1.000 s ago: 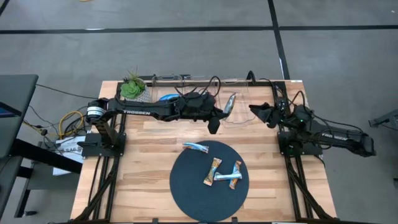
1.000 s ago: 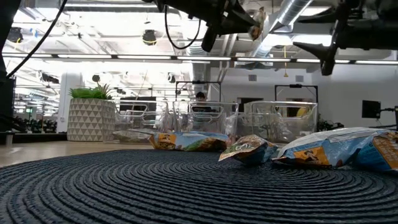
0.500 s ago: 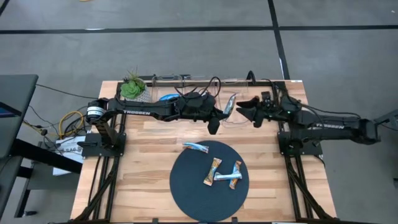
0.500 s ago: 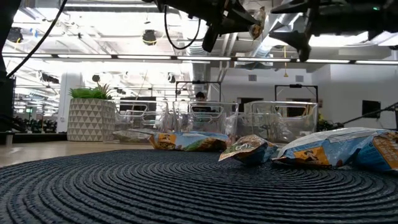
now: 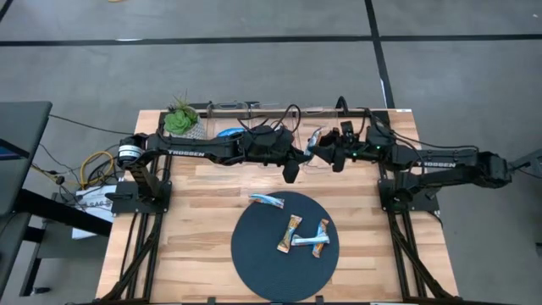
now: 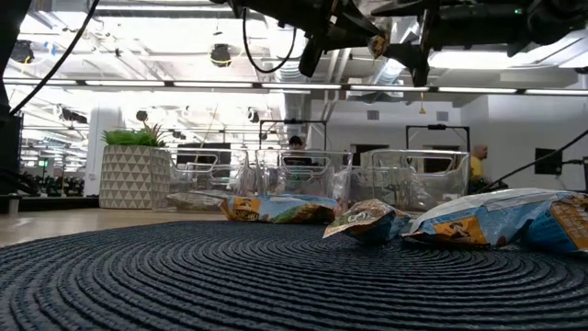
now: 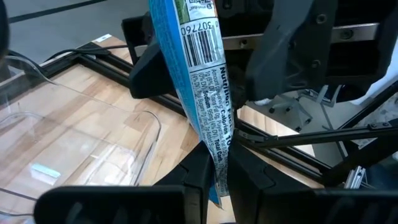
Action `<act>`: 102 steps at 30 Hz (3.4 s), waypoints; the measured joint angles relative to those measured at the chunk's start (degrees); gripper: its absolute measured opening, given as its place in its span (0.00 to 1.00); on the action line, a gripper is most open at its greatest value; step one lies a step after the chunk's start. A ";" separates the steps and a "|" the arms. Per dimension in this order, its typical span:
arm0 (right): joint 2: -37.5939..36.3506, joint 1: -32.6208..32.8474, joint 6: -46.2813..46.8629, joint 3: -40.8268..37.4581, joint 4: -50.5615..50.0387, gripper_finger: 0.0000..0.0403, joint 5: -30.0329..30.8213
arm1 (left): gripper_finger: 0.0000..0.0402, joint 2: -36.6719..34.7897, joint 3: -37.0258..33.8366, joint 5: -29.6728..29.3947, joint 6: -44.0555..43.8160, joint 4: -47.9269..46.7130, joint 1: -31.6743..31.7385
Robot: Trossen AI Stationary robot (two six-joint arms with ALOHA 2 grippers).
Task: Pick and place Granola Bars by type
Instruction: Put the yellow granola bar into the right transparent bin
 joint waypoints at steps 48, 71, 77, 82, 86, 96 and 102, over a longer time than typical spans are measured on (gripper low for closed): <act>-0.19 -12.86 -25.96 0.89 -17.02 0.12 -4.61 | 0.70 0.02 -0.02 1.40 -3.12 -13.40 2.89; 23.80 -13.52 -59.51 26.24 -68.58 0.12 6.58 | 0.68 0.02 -0.02 1.33 -3.91 -14.56 2.84; 30.53 -13.51 -61.44 29.43 -71.47 0.12 6.54 | 0.68 0.02 -0.02 1.27 -3.91 -14.53 2.84; 34.02 -13.49 -62.93 30.16 -71.70 0.12 6.38 | 0.68 0.02 -0.02 1.25 -3.91 -14.53 2.84; 36.38 -13.48 -63.52 30.16 -72.23 0.12 6.34 | 0.68 0.02 -0.02 1.25 -3.91 -14.53 2.84; 39.21 -12.91 -64.17 30.12 -73.23 0.12 5.88 | 0.68 0.02 -0.02 0.98 -3.58 -14.56 2.84; 39.19 -11.90 -64.52 30.12 -73.01 0.12 5.81 | 0.68 0.02 -0.02 0.96 -3.26 -14.56 2.84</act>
